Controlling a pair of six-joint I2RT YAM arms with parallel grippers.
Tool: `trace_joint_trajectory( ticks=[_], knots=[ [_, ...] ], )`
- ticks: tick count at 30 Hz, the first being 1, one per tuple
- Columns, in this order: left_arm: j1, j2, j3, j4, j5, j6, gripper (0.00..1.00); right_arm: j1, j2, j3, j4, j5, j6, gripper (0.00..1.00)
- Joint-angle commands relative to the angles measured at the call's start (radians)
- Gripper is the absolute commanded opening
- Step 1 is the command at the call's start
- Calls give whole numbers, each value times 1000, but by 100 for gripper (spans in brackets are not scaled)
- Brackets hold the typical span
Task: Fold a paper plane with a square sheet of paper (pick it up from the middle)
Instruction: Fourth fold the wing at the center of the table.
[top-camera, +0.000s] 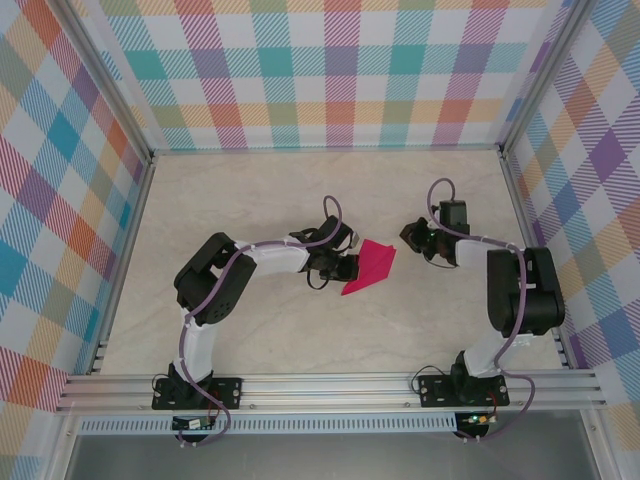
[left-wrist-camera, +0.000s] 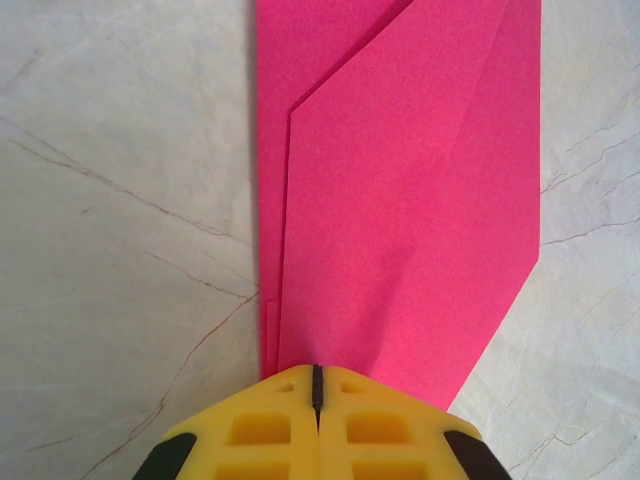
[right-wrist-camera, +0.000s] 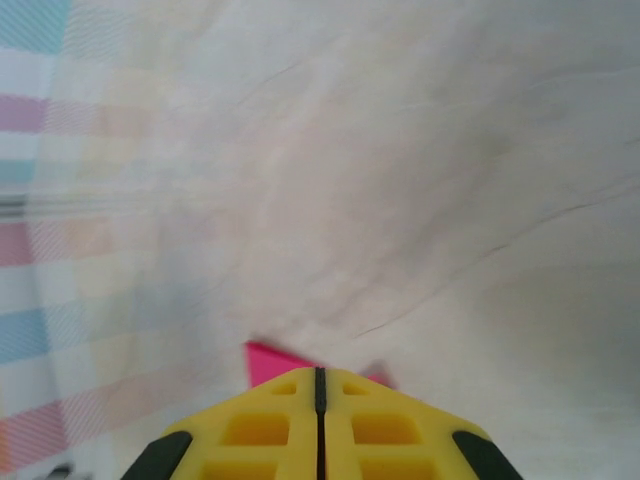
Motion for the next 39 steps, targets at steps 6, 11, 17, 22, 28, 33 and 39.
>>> trace_joint_trajectory(
  ticks=[6,11,17,22,28,33,39],
  knots=[
    [-12,62,-62,-232,-64,18,0,124,47,-16,12,-214,31,9],
    [-12,61,-62,-229,-63,20,0,173,134,21,3,-227,33,9],
    [-13,47,-59,-229,-71,24,0,175,196,7,21,-199,33,8],
    [-11,24,-28,-217,-64,23,0,173,199,-11,-24,-168,-5,8],
    [19,-64,49,-111,-4,-1,7,170,191,-1,-109,-126,-51,8],
    [36,-108,36,13,87,-74,12,168,191,6,-133,-112,-54,7],
    [34,-62,10,59,175,-140,11,168,214,22,-147,-107,-47,7]
  ],
)
